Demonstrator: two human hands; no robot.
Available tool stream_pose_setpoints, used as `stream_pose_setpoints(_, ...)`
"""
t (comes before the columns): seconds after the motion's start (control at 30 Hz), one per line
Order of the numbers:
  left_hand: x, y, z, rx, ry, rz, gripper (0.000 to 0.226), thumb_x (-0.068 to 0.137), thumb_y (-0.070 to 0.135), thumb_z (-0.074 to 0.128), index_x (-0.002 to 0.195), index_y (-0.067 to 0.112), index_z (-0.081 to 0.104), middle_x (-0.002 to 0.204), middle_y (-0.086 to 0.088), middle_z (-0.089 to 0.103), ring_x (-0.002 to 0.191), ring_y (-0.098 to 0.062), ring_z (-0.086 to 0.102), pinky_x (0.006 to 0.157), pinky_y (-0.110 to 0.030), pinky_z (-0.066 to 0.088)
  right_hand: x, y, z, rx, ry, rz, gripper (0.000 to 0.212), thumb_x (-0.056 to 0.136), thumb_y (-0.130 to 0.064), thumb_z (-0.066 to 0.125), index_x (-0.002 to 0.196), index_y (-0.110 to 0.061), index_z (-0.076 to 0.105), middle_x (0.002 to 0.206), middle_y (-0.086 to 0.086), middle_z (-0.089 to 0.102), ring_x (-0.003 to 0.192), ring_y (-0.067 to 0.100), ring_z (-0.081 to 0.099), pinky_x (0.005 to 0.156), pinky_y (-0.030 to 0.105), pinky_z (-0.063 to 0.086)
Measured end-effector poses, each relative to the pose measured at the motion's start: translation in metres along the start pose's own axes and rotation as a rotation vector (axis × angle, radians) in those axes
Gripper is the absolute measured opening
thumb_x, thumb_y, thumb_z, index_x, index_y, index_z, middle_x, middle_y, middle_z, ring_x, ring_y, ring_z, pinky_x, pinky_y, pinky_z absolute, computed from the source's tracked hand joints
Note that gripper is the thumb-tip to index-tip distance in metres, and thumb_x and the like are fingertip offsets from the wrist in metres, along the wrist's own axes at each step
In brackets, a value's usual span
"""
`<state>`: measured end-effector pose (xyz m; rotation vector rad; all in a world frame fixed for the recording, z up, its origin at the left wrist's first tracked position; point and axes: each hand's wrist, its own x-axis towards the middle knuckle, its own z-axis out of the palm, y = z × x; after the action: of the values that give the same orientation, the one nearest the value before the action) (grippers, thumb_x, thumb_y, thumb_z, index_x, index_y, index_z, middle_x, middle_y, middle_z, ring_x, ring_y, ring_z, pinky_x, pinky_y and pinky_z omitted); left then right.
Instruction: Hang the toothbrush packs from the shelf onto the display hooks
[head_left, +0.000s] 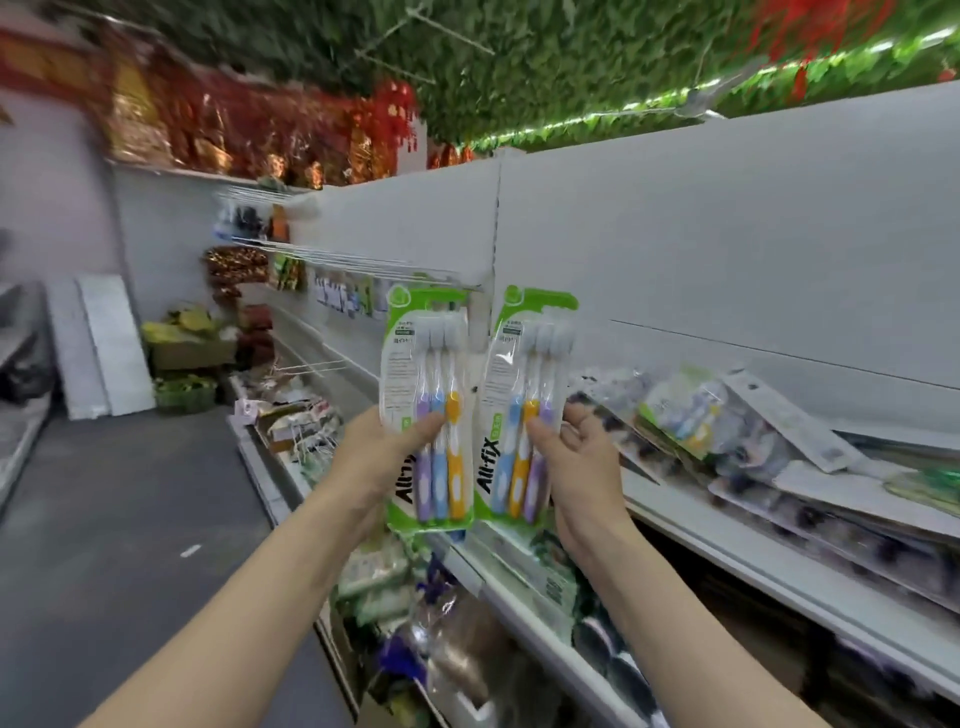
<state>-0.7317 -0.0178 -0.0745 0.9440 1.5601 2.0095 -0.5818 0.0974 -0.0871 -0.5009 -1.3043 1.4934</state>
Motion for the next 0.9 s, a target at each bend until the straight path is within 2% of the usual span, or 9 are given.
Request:
stream_pose_setpoints(0.17,0.099,-0.008,-0.041,0.029,-0.042,-0.064,0.017,0.092,0.009,0.065,0.108,0.007,0.070,0.101,-0.006,0.077,0.091,-0.016,0.073,0.084,-0.030,0.056,0.085,0.038,0.069,0.030,-0.077,0.072,0.023,0.093,-0.008,0.067,0.116,-0.008,0.061,0.104,0.008,0.077,0.100,0.027,0.073,0.091,0.043,0.058)
stream_pose_setpoints(0.27,0.142,-0.023,-0.073,0.023,-0.074,-0.068,0.023,0.094,0.007,0.063,0.116,0.005,0.068,0.108,-0.009,0.075,0.098,-0.021,0.072,0.079,-0.027,0.057,0.120,0.067,0.115,0.002,-0.135,0.106,0.023,0.093,-0.011,0.069,0.115,-0.009,0.062,0.102,0.006,0.077,0.095,0.024,0.074,0.087,0.041,0.059)
stream_pose_setpoints(0.37,0.176,-0.038,-0.115,0.018,-0.055,-0.061,0.027,0.092,0.007,0.065,0.117,0.014,0.067,0.113,-0.006,0.074,0.106,-0.021,0.070,0.091,-0.033,0.053,0.143,0.098,0.162,0.001,-0.166,0.133,0.022,0.093,-0.013,0.070,0.113,-0.006,0.063,0.099,0.008,0.077,0.088,0.020,0.075,0.079,0.034,0.060)
stream_pose_setpoints(0.5,0.224,-0.055,-0.181,0.002,-0.029,-0.061,0.032,0.090,0.010,0.067,0.122,0.012,0.066,0.113,-0.005,0.074,0.108,-0.023,0.069,0.098,-0.040,0.052,0.168,0.141,0.229,-0.017,-0.201,0.167,0.022,0.093,-0.016,0.069,0.112,-0.005,0.063,0.100,0.011,0.077,0.091,0.025,0.075,0.081,0.038,0.061)
stream_pose_setpoints(0.67,0.292,-0.075,-0.269,0.039,-0.120,-0.016,0.034,0.090,0.012,0.067,0.124,0.011,0.065,0.115,-0.003,0.074,0.108,-0.019,0.069,0.095,-0.033,0.052,0.201,0.191,0.318,-0.077,-0.128,0.125,0.019,0.094,-0.023,0.068,0.108,-0.009,0.069,0.101,0.011,0.077,0.100,0.033,0.072,0.095,0.050,0.056)
stream_pose_setpoints(0.73,0.320,-0.078,-0.302,0.052,-0.173,-0.027,0.033,0.089,0.012,0.068,0.121,0.013,0.065,0.114,-0.002,0.074,0.106,-0.017,0.070,0.093,-0.033,0.052,0.216,0.203,0.351,-0.075,-0.075,0.134,0.017,0.096,-0.022,0.067,0.106,-0.008,0.070,0.100,0.012,0.077,0.100,0.032,0.072,0.095,0.048,0.056)
stream_pose_setpoints(0.8,0.347,-0.081,-0.329,0.084,-0.224,-0.046,0.030,0.088,0.012,0.071,0.118,0.013,0.067,0.112,-0.003,0.074,0.106,-0.019,0.070,0.096,-0.038,0.052,0.228,0.209,0.380,-0.077,-0.027,0.148,0.015,0.097,-0.022,0.066,0.101,-0.009,0.071,0.097,0.011,0.077,0.097,0.031,0.072,0.091,0.045,0.057)
stream_pose_setpoints(0.9,0.388,-0.086,-0.355,0.108,-0.270,-0.064,0.023,0.088,0.010,0.072,0.110,0.015,0.070,0.106,-0.002,0.076,0.101,-0.020,0.072,0.092,-0.038,0.054,0.249,0.217,0.412,-0.120,0.028,0.156,0.018,0.094,-0.029,0.069,0.096,-0.012,0.073,0.096,0.010,0.077,0.096,0.033,0.073,0.092,0.053,0.056)
